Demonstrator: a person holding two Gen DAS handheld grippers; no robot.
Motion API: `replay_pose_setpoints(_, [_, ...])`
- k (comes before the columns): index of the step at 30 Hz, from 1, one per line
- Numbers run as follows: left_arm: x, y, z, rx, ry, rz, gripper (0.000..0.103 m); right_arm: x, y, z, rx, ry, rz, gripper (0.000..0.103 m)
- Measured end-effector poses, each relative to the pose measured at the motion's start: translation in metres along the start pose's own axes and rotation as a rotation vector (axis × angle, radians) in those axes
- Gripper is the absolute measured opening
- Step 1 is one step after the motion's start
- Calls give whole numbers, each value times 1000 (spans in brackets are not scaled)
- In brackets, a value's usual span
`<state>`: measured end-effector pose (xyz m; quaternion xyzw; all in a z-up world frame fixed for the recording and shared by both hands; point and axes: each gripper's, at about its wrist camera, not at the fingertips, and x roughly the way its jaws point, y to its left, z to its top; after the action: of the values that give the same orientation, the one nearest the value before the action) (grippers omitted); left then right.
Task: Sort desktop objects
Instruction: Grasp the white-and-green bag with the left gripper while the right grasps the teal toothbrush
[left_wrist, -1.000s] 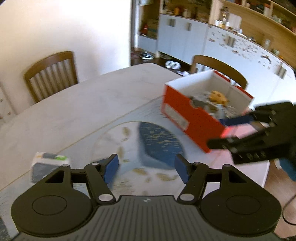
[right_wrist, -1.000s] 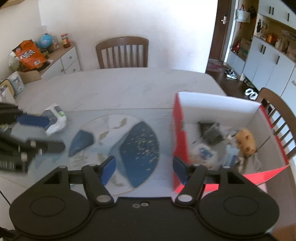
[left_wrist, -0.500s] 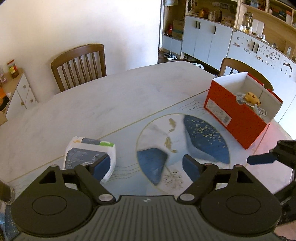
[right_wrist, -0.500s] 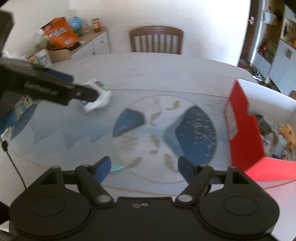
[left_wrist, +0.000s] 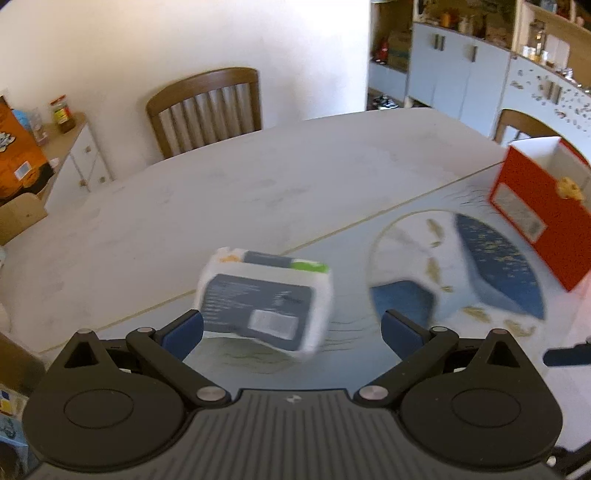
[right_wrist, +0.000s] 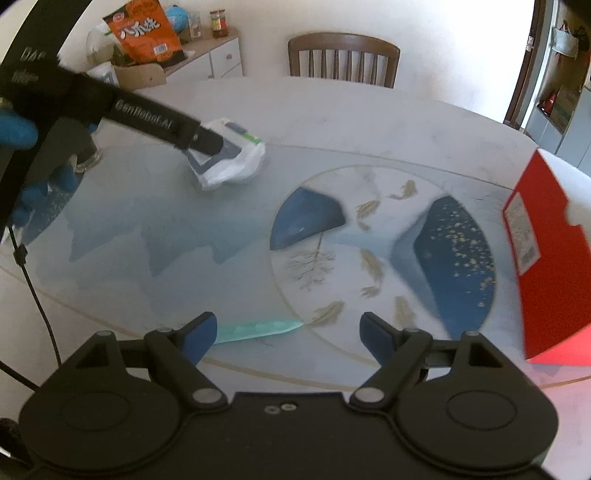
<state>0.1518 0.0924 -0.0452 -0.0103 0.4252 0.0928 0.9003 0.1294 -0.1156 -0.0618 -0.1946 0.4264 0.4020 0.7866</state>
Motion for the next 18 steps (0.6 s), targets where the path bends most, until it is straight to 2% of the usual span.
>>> replay_pose_setpoints(8, [16,17,-3,-14,24,37,103,37,11,6,43,34,-50,85])
replay_pose_setpoints(11, [19,21,-3,-19,26,46,103,48,17,9,23,39,-69,85])
replay_pose_setpoints(14, [21,23,-3,-19,28,58,103,54,21,5,-9,50,-80,85])
replay_pose_setpoints(18, [28,27,-3,-19,34,63,103,54,16,2,11,60,-75,85])
